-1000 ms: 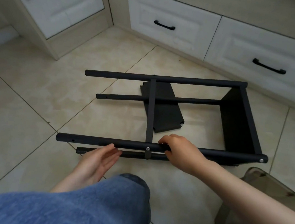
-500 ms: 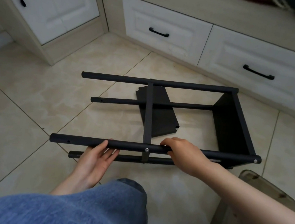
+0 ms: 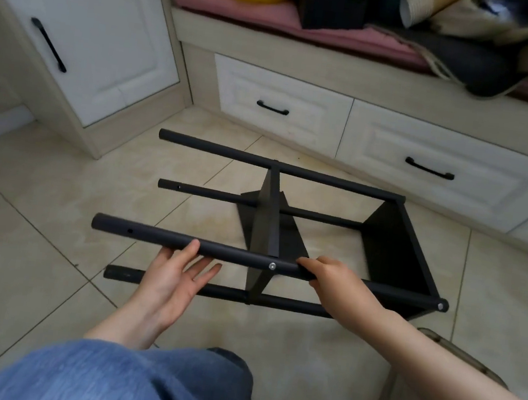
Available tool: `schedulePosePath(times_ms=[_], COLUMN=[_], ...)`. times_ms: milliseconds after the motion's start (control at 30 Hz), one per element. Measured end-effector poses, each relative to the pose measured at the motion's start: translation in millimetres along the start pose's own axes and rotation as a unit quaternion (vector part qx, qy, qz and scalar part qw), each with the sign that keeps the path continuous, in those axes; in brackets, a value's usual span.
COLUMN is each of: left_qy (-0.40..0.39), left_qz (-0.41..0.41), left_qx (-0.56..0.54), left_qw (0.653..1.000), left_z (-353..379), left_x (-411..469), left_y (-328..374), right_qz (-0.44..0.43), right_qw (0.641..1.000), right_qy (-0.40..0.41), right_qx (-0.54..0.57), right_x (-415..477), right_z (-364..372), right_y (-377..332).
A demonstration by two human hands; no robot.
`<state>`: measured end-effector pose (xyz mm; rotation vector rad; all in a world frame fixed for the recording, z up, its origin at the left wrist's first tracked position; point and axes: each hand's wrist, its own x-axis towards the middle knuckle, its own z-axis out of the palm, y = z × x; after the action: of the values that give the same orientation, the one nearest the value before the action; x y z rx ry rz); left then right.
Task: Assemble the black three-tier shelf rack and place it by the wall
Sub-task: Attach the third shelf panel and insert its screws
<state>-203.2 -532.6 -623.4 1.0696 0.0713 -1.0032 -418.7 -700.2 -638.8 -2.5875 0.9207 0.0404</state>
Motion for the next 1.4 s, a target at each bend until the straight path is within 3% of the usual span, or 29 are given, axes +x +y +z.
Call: schedulePosePath(times_ms=[167, 367, 700, 967, 1100, 1233, 1400], left_qy=[-0.070, -0.136, -0.158, -0.205, -0.276, -0.304, -0.348], left_qz=[0.057, 0.086, 0.167, 0.244, 0.231, 0.215, 0.201], left_qx=[0.105, 0.202, 0.287, 0.350, 0.381, 0.413, 0.443], left_qw=[0.990, 0.966, 0.930, 0.881, 0.852, 0.831, 0.802], left_z=[58, 119, 179, 192, 186, 178, 164], left_x=[-6, -29, -72, -101, -112, -116, -121], left_y=[46, 87, 85, 81, 82, 87, 103], right_qz=[0.013, 0.049, 0.084, 0.076, 0.055, 0.079, 0.156], right_qw=[0.998, 0.992, 0.965, 0.945, 0.959, 0.967, 0.939], right_qy=[0.061, 0.081, 0.087, 0.006, -0.052, -0.014, 0.068], right_qx=[0.014, 0.083, 0.233, 0.319, 0.274, 0.241, 0.298], right_x=[-2, -14, -37, -57, -73, -91, -102], right_z=[-35, -63, -72, -82, -106, -151, -189], right_y=[-4, -3, -6, -21, -22, -6, 24])
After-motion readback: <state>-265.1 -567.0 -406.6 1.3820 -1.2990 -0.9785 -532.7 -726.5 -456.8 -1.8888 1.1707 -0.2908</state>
